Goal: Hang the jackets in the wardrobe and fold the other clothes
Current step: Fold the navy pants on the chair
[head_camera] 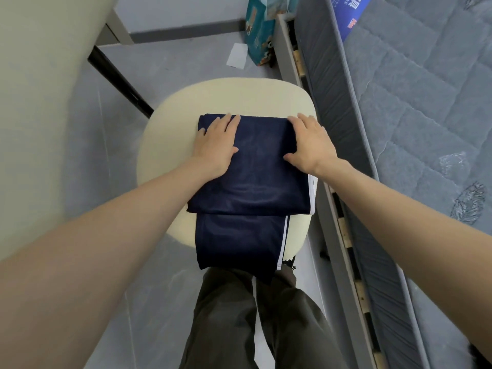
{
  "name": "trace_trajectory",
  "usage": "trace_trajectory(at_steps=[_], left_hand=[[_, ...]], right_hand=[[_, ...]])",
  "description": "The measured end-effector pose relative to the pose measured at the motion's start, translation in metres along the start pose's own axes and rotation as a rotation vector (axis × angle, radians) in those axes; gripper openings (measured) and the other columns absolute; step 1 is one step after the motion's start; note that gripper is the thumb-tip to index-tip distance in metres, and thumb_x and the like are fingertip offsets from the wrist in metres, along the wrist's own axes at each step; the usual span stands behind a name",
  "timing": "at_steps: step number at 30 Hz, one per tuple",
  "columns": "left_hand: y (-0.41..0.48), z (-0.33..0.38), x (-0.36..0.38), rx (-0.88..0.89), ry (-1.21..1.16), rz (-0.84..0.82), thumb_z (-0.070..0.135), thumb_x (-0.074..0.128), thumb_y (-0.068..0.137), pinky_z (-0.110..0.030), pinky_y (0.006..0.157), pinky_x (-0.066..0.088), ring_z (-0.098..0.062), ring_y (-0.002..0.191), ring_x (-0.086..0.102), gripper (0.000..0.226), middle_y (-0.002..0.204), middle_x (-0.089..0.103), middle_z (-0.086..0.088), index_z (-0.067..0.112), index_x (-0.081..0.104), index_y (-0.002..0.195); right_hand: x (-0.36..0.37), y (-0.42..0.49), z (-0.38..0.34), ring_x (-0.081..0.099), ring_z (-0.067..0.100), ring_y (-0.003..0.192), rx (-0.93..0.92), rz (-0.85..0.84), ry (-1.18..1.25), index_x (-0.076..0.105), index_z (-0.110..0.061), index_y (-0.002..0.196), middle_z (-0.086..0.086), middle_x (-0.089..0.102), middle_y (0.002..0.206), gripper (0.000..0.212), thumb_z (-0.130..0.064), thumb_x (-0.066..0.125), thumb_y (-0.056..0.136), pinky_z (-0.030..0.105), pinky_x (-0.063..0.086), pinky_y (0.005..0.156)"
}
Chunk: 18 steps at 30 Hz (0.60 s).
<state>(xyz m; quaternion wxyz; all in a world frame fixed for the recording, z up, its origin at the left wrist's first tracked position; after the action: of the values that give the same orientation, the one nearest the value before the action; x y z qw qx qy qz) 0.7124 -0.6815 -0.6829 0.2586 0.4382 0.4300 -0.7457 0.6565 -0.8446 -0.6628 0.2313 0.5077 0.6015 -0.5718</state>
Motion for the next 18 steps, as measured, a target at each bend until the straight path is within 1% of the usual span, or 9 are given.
trace_trajectory(at_steps=[3, 5, 7, 9, 11, 13, 14, 16, 18], left_hand=[[0.019, 0.0, 0.008, -0.011, 0.05, -0.061, 0.021, 0.055, 0.096, -0.053, 0.117, 0.007, -0.021, 0.147, 0.005, 0.075, 0.16, 0.007, -0.003, 0.017, 0.006, 0.152], [0.028, -0.001, 0.011, 0.0, 0.09, -0.085, 0.025, 0.062, 0.091, -0.059, 0.115, 0.001, -0.023, 0.144, 0.013, 0.08, 0.156, 0.017, -0.004, 0.018, 0.01, 0.152], [0.037, -0.004, 0.009, -0.008, 0.118, -0.091, 0.032, 0.069, 0.085, -0.064, 0.112, -0.001, -0.026, 0.137, 0.025, 0.08, 0.145, 0.031, -0.005, 0.019, 0.022, 0.148], [0.044, -0.008, 0.002, -0.024, 0.155, -0.119, 0.038, 0.072, 0.08, -0.065, 0.11, 0.001, -0.028, 0.129, 0.032, 0.068, 0.134, 0.039, -0.007, 0.017, 0.039, 0.136], [0.048, -0.006, -0.005, 0.03, 0.252, -0.146, 0.04, 0.069, 0.082, -0.059, 0.11, 0.011, -0.029, 0.123, 0.037, 0.05, 0.125, 0.046, -0.008, 0.015, 0.051, 0.121], [0.05, 0.002, -0.015, 0.155, 0.374, -0.104, 0.041, 0.065, 0.084, -0.046, 0.107, 0.021, -0.028, 0.117, 0.041, 0.04, 0.121, 0.049, -0.006, 0.016, 0.056, 0.115], [0.05, 0.006, -0.021, 0.197, 0.386, -0.069, 0.039, 0.064, 0.085, -0.041, 0.103, 0.026, -0.027, 0.114, 0.043, 0.038, 0.119, 0.05, -0.006, 0.016, 0.056, 0.114], [0.049, 0.008, -0.04, 0.205, 0.32, 0.018, 0.033, 0.063, 0.086, -0.036, 0.092, 0.031, -0.027, 0.107, 0.048, 0.029, 0.113, 0.054, -0.005, 0.015, 0.055, 0.108], [0.049, 0.012, -0.064, 0.203, 0.252, 0.124, 0.024, 0.062, 0.086, -0.033, 0.078, 0.029, -0.029, 0.099, 0.051, 0.019, 0.104, 0.058, -0.006, 0.015, 0.052, 0.1]], right_hand=[[0.007, 0.015, 0.0, 0.022, 0.029, 0.14, 0.016, -0.046, -0.076, 0.02, -0.012, 0.149, 0.009, 0.027, 0.151, 0.089, -0.022, 0.074, 0.078, 0.045, 0.014, 0.117], [0.009, 0.022, 0.0, 0.031, 0.033, 0.132, 0.035, -0.053, -0.15, 0.03, -0.01, 0.143, 0.012, 0.034, 0.144, 0.084, -0.025, 0.077, 0.075, 0.043, 0.023, 0.113], [0.006, 0.025, -0.002, 0.035, 0.032, 0.123, 0.057, -0.025, -0.206, 0.043, -0.006, 0.13, 0.013, 0.038, 0.134, 0.072, -0.028, 0.08, 0.072, 0.04, 0.034, 0.101], [0.0, 0.025, -0.007, 0.038, 0.03, 0.118, 0.051, 0.018, -0.243, 0.049, -0.007, 0.119, 0.011, 0.042, 0.128, 0.059, -0.025, 0.079, 0.072, 0.039, 0.038, 0.089], [-0.005, 0.021, -0.013, 0.046, 0.029, 0.11, 0.008, 0.047, -0.273, 0.048, -0.012, 0.106, 0.009, 0.051, 0.119, 0.039, -0.018, 0.072, 0.075, 0.037, 0.034, 0.081], [-0.012, 0.016, -0.017, 0.053, 0.029, 0.096, -0.024, 0.075, -0.262, 0.039, -0.018, 0.094, 0.006, 0.06, 0.105, 0.031, -0.011, 0.065, 0.077, 0.035, 0.027, 0.076], [-0.018, 0.013, -0.018, 0.054, 0.029, 0.092, -0.029, 0.099, -0.256, 0.038, -0.018, 0.093, 0.005, 0.061, 0.101, 0.029, -0.009, 0.062, 0.078, 0.035, 0.025, 0.075], [-0.037, 0.01, -0.02, 0.052, 0.029, 0.092, -0.055, 0.198, -0.262, 0.043, -0.017, 0.097, 0.005, 0.06, 0.099, 0.027, -0.006, 0.057, 0.077, 0.034, 0.024, 0.074], [-0.06, 0.01, -0.023, 0.051, 0.03, 0.092, -0.073, 0.293, -0.278, 0.046, -0.015, 0.1, 0.005, 0.058, 0.1, 0.027, -0.004, 0.054, 0.076, 0.034, 0.025, 0.074]])
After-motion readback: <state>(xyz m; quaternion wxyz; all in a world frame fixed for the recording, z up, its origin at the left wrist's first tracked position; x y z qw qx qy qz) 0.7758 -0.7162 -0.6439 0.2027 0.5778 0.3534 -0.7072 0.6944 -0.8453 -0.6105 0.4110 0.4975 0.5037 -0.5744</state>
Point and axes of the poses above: each hand's wrist, its own y-axis towards the middle knuckle, its own x-axis out of the palm, z = x × y, the point moved 9 cm from there along y, towards the middle knuckle
